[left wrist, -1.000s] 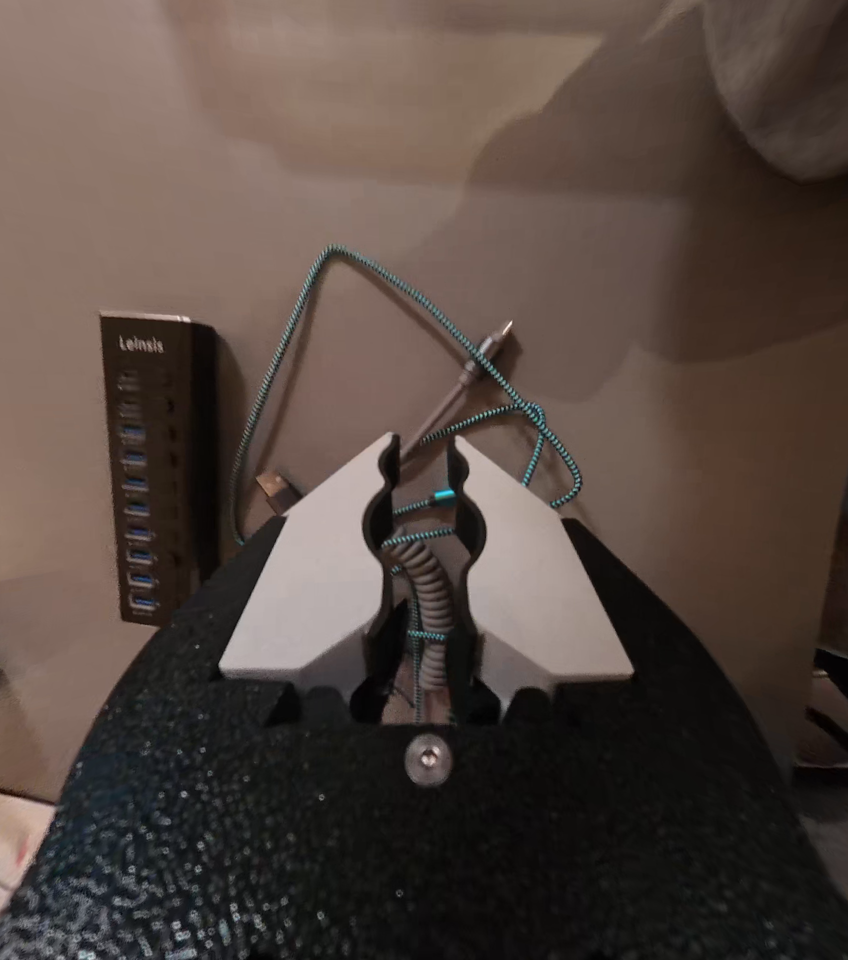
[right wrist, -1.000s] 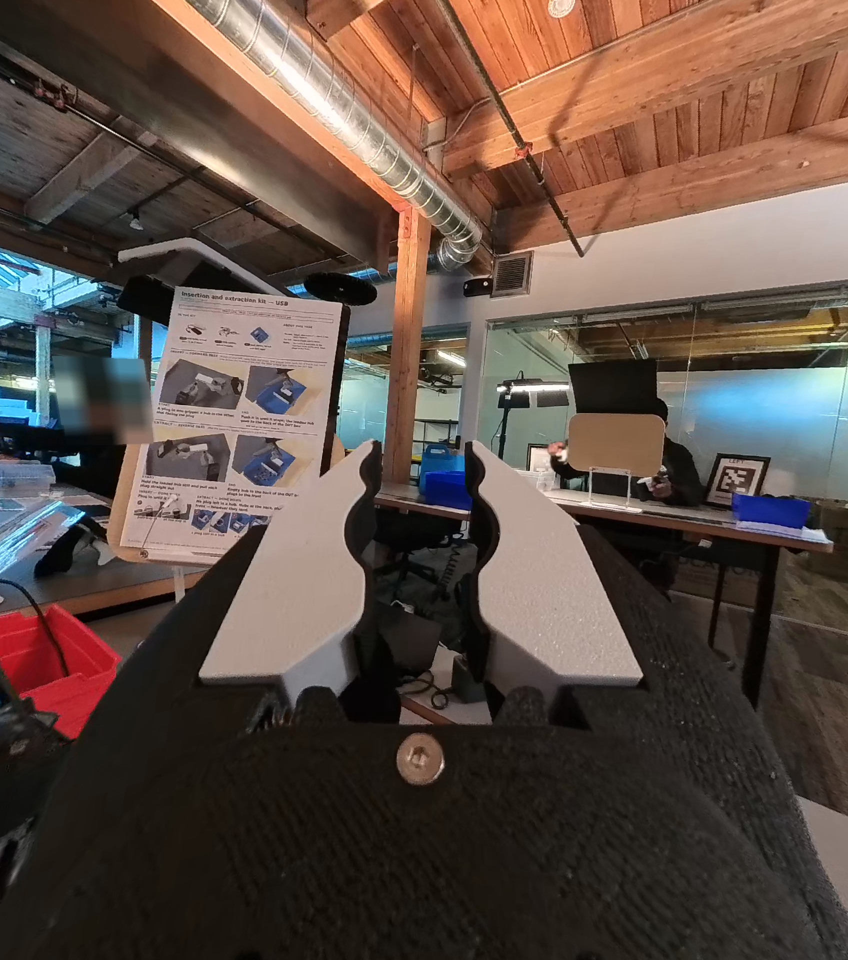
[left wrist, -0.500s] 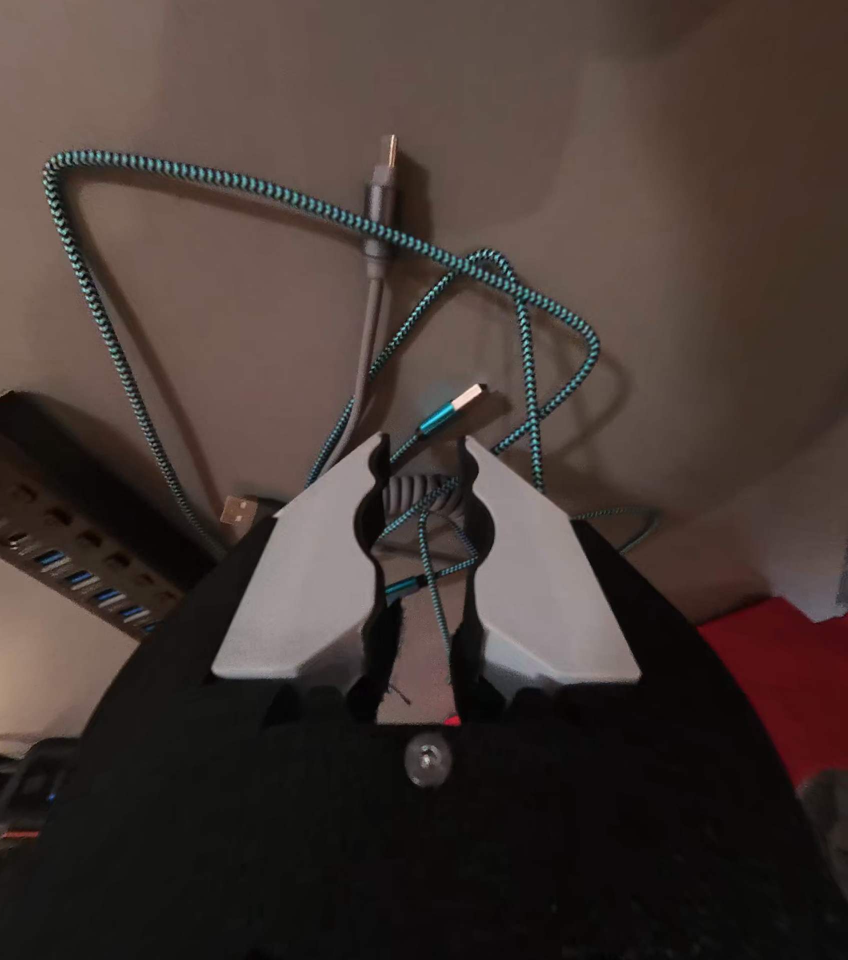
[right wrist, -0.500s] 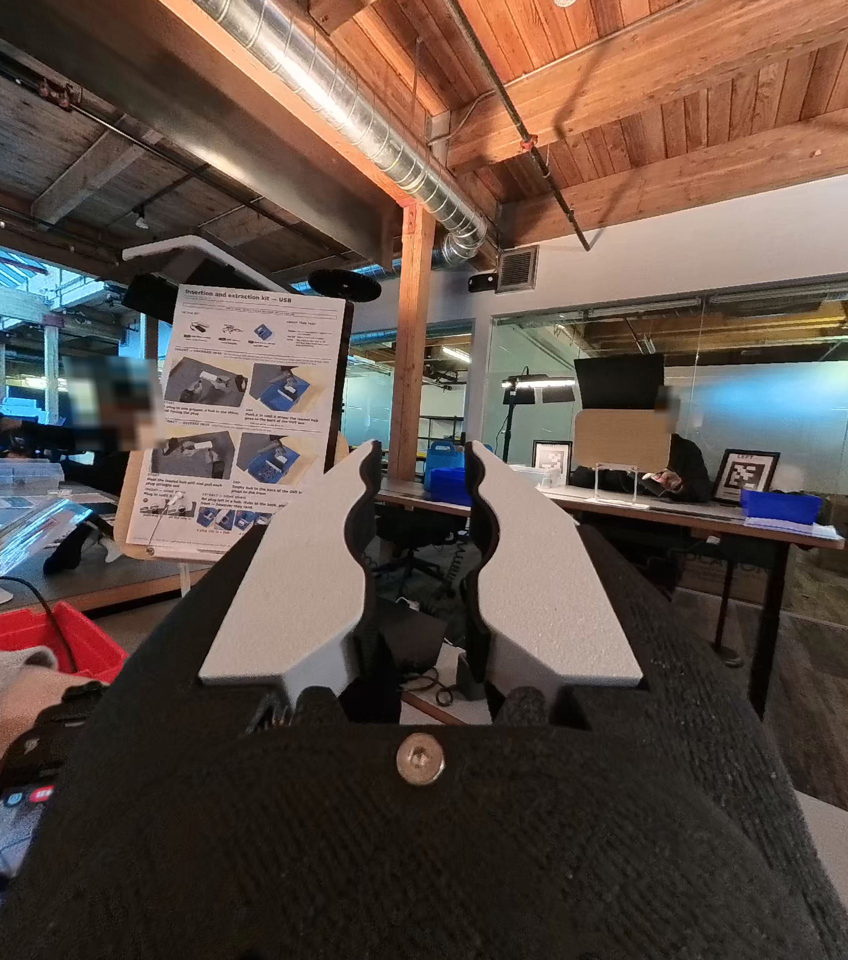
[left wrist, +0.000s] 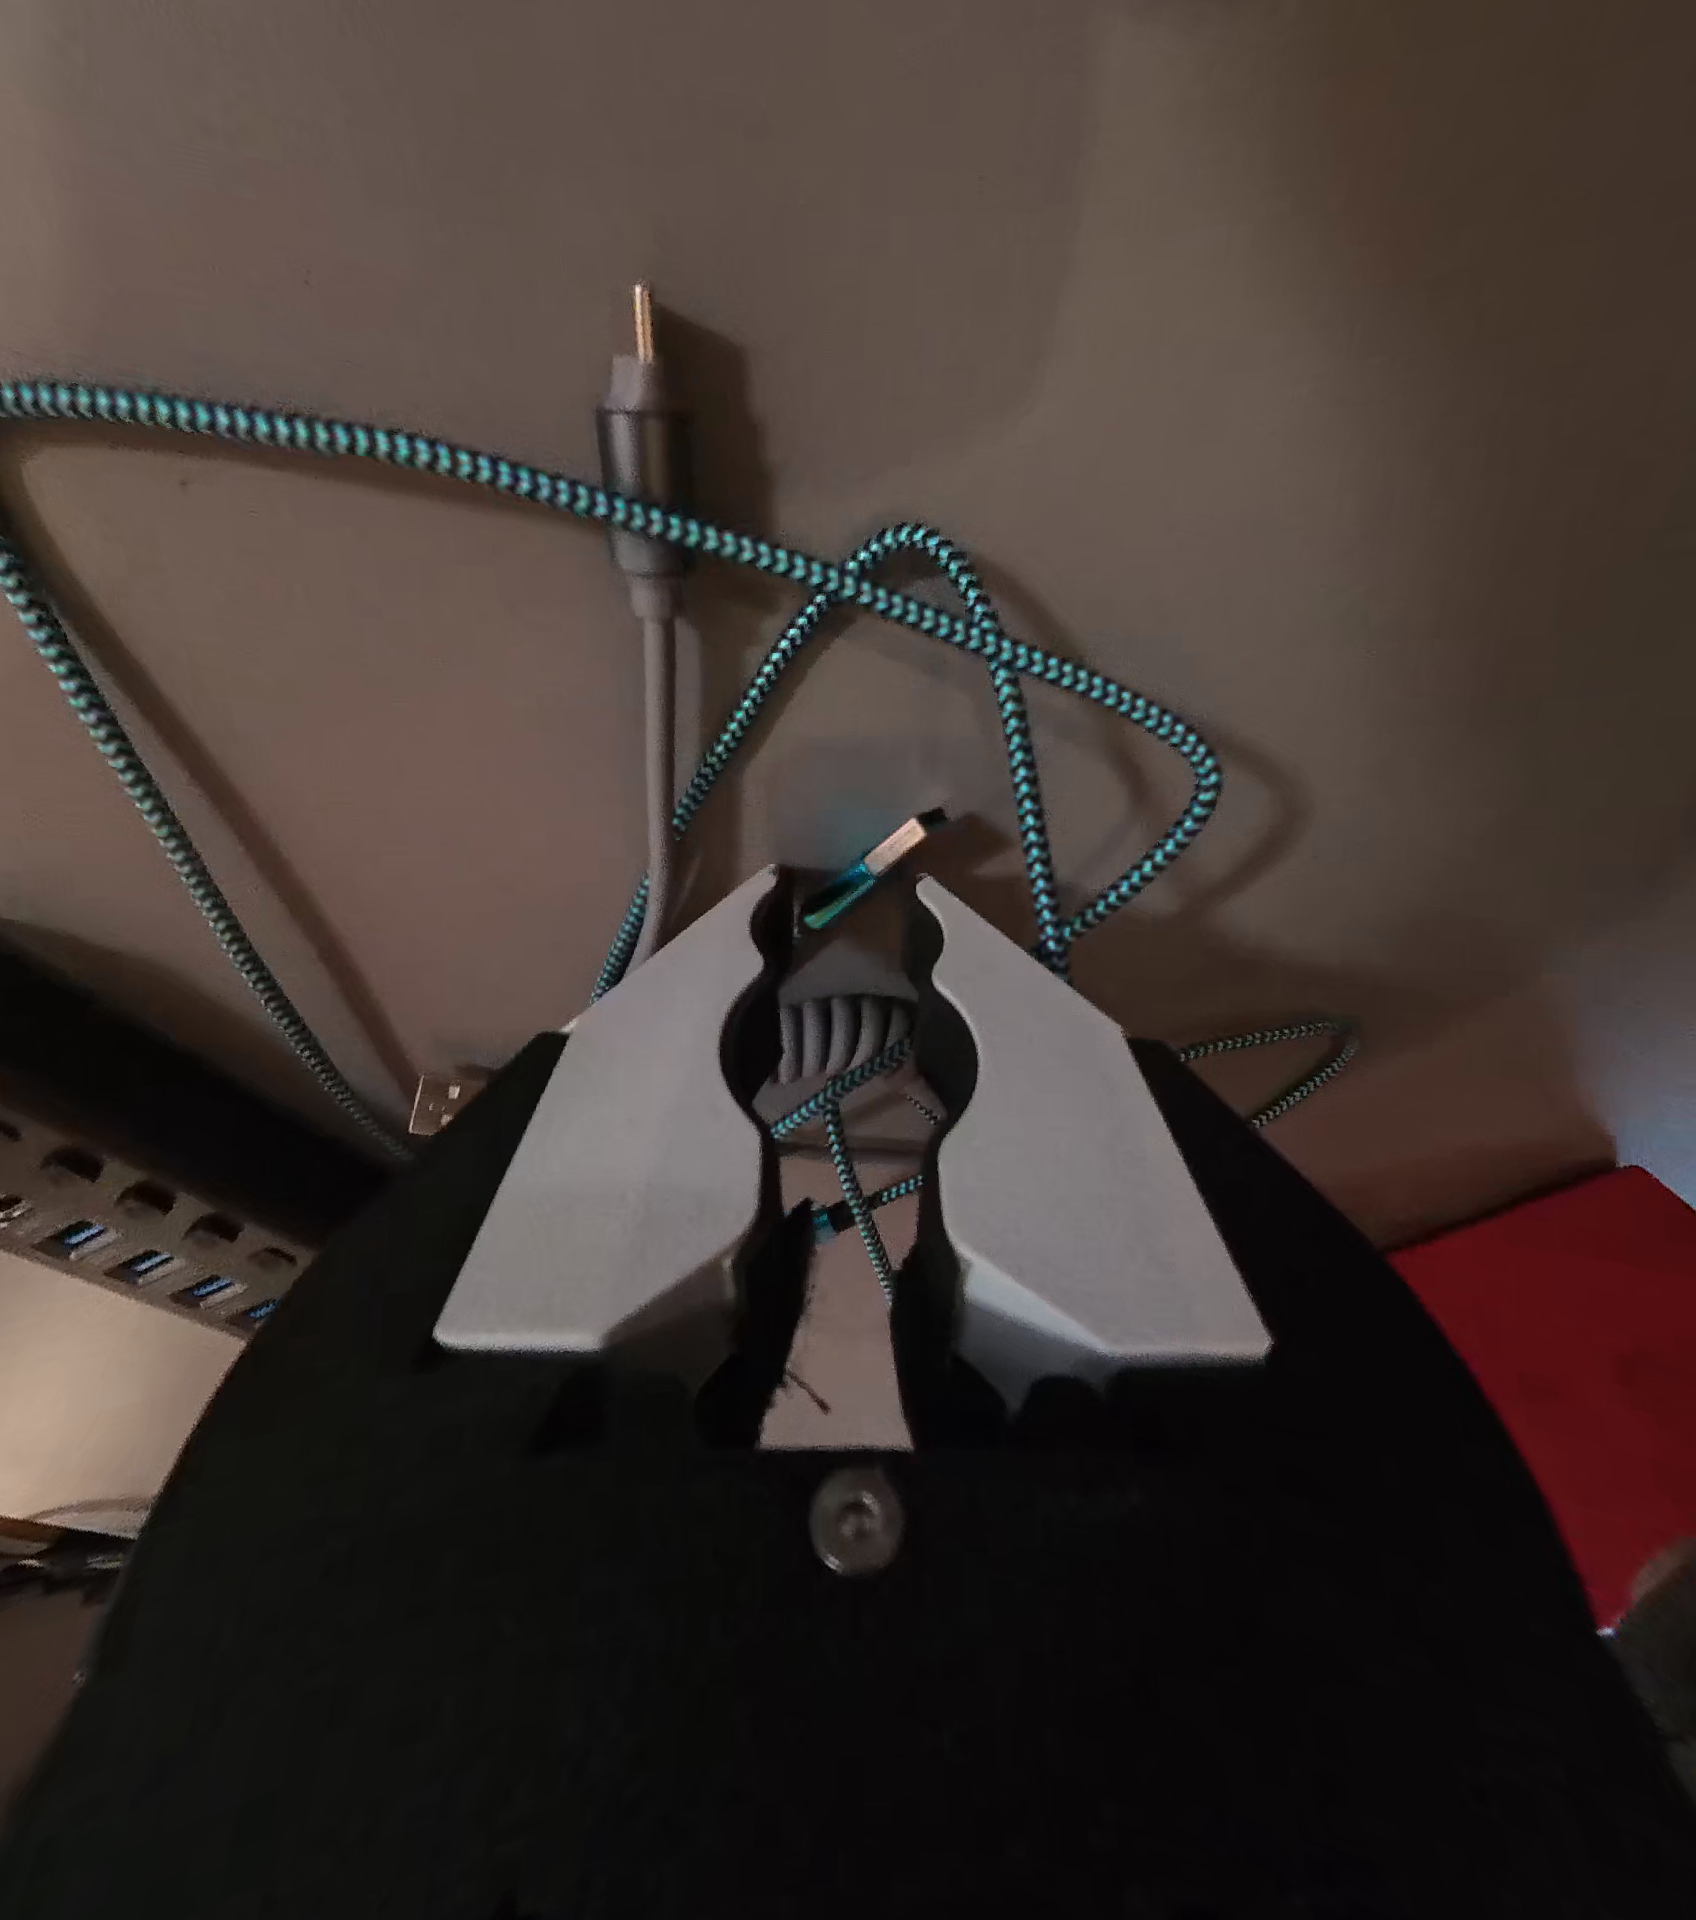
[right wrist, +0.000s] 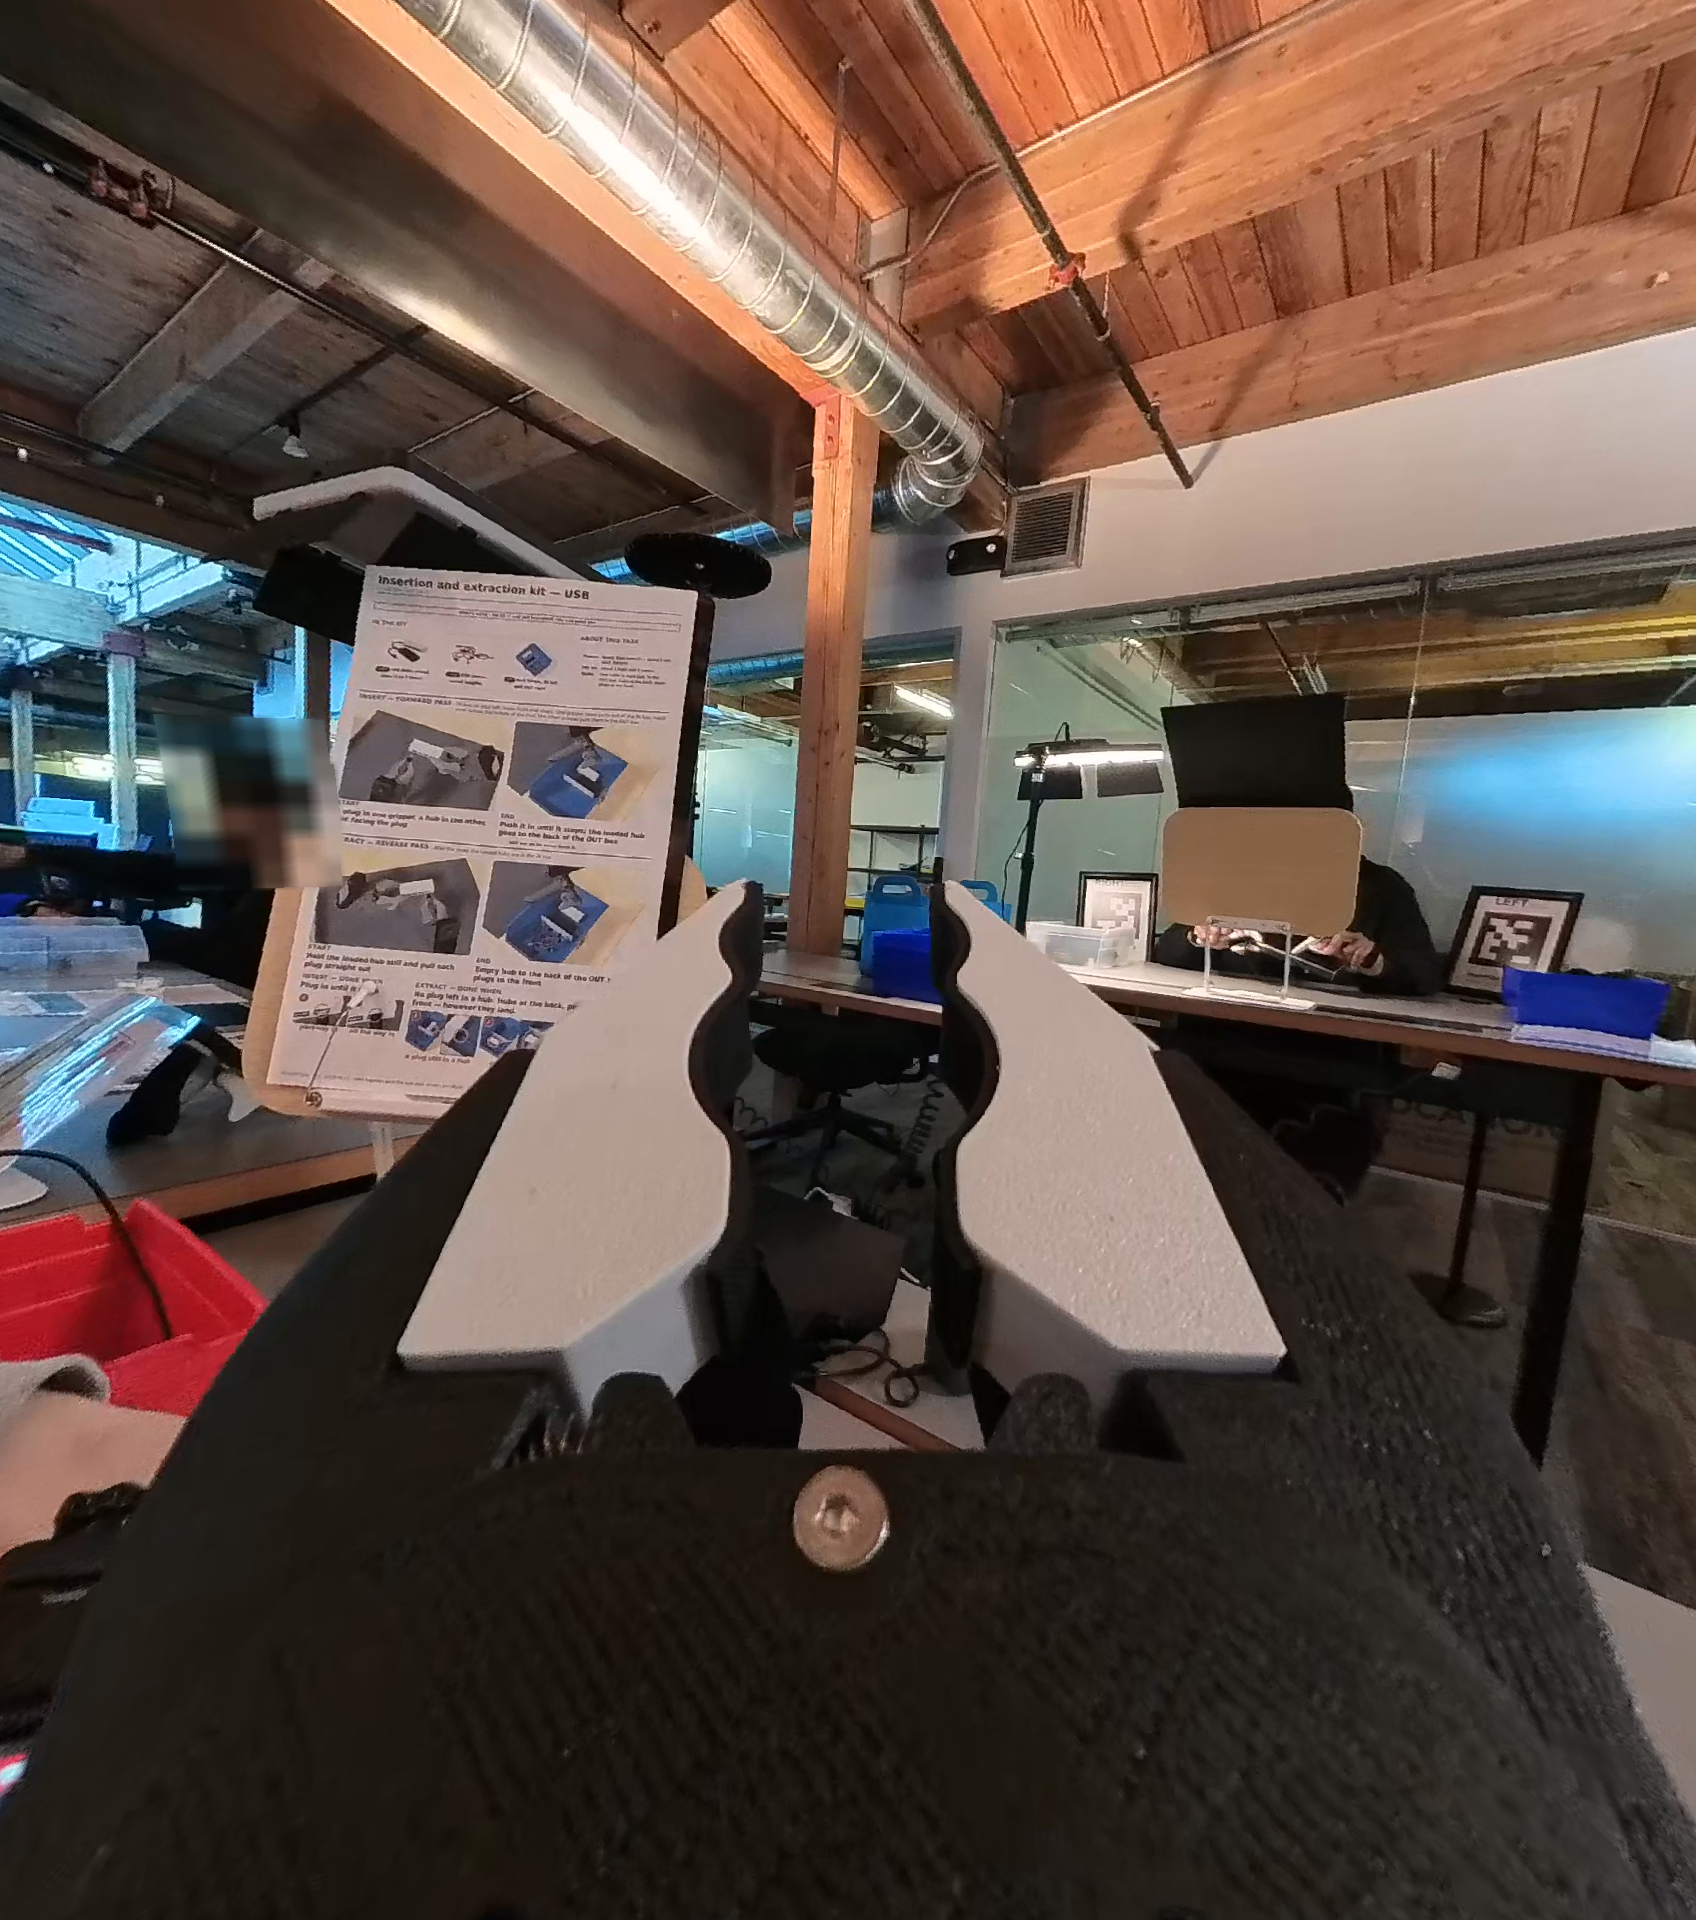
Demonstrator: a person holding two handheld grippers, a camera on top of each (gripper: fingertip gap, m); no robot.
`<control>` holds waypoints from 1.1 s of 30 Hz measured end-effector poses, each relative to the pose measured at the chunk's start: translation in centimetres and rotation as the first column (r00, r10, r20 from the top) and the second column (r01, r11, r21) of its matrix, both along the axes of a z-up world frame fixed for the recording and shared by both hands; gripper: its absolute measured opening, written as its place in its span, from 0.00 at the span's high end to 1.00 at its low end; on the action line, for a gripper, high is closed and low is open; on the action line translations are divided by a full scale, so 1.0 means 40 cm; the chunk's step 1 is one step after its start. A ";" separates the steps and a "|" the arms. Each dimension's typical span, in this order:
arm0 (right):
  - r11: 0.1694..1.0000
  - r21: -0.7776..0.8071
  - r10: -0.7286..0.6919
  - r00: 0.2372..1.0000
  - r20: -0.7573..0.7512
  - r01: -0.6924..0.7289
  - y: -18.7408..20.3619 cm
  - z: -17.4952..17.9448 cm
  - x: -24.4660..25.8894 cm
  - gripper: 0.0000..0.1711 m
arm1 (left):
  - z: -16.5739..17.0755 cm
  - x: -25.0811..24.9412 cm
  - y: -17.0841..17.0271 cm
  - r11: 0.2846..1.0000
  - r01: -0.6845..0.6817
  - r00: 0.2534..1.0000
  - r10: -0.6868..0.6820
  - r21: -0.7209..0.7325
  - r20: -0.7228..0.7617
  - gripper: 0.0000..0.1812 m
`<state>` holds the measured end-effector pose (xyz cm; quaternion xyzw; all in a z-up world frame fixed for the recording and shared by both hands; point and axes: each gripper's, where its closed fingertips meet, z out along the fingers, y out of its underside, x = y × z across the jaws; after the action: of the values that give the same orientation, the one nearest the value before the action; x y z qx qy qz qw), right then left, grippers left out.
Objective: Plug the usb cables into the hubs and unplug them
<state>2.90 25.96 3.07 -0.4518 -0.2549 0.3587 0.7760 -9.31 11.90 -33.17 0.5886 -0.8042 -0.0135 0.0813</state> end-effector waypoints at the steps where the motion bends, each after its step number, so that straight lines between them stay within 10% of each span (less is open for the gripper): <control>1: 1.000 -0.001 0.000 1.000 0.001 0.000 0.000 -0.001 0.000 0.82 | 0.000 0.000 -0.001 1.000 -0.001 1.000 0.001 0.001 -0.002 0.91; 10: 1.000 -0.004 0.008 1.000 0.019 -0.008 -0.003 -0.005 -0.008 0.82 | 0.093 0.056 0.087 0.944 -0.210 0.932 0.115 0.253 0.343 0.97; 16: 0.996 -0.013 0.091 0.996 0.003 -0.091 -0.024 -0.001 -0.016 0.81 | 0.294 0.079 0.130 0.775 -0.597 0.498 0.154 0.208 0.853 0.98; 26: 0.893 -0.010 0.423 0.831 0.362 -0.450 -0.164 -0.112 -0.190 0.66 | 0.639 0.008 0.091 0.596 -0.800 -0.055 -0.187 0.069 0.981 0.98; 33: 0.772 -0.084 0.545 0.589 0.597 -0.629 -0.271 -0.232 -0.272 0.74 | 0.710 0.022 0.061 0.655 -0.756 -0.190 -0.225 0.004 0.956 0.98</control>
<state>-7.98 15.13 -6.22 -0.3759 -0.6412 0.4175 0.5227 -8.42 14.33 -4.78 0.5528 -0.3454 0.1736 -0.7383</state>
